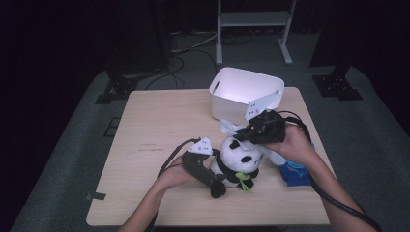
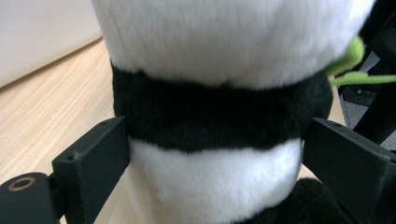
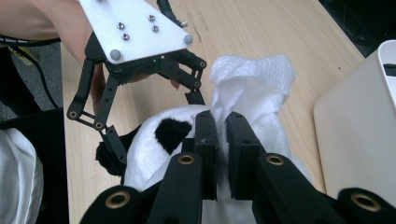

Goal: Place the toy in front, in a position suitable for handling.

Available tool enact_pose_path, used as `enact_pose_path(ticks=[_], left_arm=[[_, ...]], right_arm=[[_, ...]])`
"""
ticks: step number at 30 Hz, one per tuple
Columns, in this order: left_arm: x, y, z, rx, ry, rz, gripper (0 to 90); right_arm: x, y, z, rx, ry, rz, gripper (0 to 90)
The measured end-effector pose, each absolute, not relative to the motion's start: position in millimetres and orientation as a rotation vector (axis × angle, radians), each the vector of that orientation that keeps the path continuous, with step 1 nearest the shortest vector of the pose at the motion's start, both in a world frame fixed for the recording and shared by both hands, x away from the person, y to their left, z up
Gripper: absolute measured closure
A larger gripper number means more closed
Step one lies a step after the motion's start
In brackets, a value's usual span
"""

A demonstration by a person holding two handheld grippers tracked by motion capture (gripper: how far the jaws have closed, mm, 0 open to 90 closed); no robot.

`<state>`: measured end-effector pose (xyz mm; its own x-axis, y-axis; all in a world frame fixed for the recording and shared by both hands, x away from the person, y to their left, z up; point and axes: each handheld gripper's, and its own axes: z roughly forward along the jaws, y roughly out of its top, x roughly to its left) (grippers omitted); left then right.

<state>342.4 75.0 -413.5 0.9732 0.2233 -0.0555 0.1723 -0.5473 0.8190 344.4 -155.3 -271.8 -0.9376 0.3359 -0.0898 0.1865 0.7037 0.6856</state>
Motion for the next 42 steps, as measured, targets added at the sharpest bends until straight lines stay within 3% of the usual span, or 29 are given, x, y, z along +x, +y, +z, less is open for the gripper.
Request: enact_pose_path(ticks=[10,22,42], left_arm=[[345,68,-430,2.195,0.290,0.074,4.1],[346,75,-425,2.178,0.288,0.079,30.2],[342,100,-390,2.228,0.257,0.129,37.8]], right_arm=[[347,-164,-274,0.453,2.698,1.072,83.4],[347,-166,-271,0.456,2.686,1.056,83.4],[342,-178,-269,0.479,2.690,0.990,83.4]])
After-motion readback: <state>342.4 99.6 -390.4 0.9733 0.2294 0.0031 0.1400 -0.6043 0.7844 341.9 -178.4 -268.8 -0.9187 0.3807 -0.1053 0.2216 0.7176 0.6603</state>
